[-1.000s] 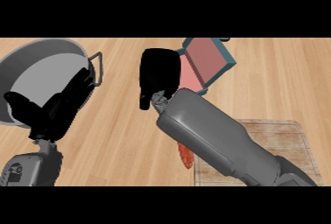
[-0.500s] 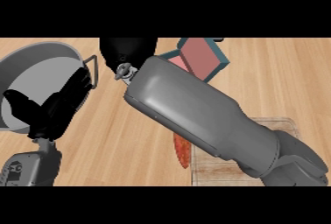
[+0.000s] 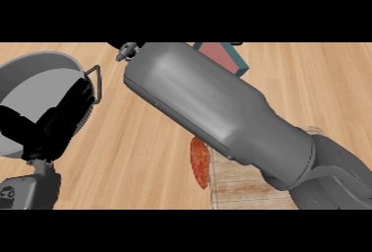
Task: Pick the tomato from the cutting board and place it in the cardboard box
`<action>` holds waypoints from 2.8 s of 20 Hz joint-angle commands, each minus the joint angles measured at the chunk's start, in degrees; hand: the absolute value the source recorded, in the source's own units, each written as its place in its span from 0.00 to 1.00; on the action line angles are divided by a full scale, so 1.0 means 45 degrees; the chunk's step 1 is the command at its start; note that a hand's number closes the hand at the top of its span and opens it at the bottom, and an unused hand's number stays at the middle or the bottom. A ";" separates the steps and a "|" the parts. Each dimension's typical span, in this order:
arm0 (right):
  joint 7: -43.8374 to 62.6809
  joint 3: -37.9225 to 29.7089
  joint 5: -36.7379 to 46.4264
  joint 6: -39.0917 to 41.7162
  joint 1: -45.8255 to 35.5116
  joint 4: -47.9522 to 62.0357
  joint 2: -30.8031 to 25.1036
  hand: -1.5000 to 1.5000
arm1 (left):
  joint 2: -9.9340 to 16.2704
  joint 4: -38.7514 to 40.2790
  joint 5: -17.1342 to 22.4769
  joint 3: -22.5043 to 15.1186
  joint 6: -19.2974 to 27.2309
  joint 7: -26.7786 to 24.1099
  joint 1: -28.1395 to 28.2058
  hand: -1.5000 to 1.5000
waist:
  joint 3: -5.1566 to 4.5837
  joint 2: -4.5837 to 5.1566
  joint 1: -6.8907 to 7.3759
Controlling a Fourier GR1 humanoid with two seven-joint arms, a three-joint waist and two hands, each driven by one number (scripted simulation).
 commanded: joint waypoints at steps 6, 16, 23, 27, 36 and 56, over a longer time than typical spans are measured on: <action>0.0800 0.0337 -0.0808 -0.1599 -0.0499 0.2162 0.0151 1.00 | 0.0228 -0.0287 0.0255 0.0386 0.0016 0.0252 0.0221 0.50 | 0.0029 0.0045 -0.0362; -0.1218 0.0487 -0.1368 -0.3924 0.1016 0.3725 0.0153 1.00 | 0.0155 -0.0138 0.0090 0.0360 0.0155 0.0033 -0.0083 0.50 | 0.0045 0.0184 -0.0514; -0.0629 -0.0250 -0.3169 -0.4294 0.2448 0.3995 0.0154 0.00 | -0.0089 -0.0019 -0.0052 0.0275 0.0264 -0.0133 0.0479 0.50 | 0.0056 0.0116 -0.0540; -0.2146 0.0312 -0.3827 -0.4819 0.3414 0.3878 0.0154 0.00 | -0.0094 -0.0561 -0.0211 0.0081 0.0360 -0.0047 0.0282 0.50 | 0.0068 0.0140 -0.0392; -0.2414 -0.0226 -0.3521 -1.0253 0.2975 0.2677 0.0155 0.00 | 0.0139 -0.0561 0.0038 0.0490 0.0196 -0.0120 0.0762 0.50 | 0.0091 -0.0052 -0.0809; -0.3067 -0.0697 -0.2439 -1.2039 0.8927 -0.4846 -0.1355 0.00 | -0.0149 -0.1733 0.0015 0.0877 0.0651 0.0058 0.2349 0.50 | 0.0095 -0.0350 -0.2104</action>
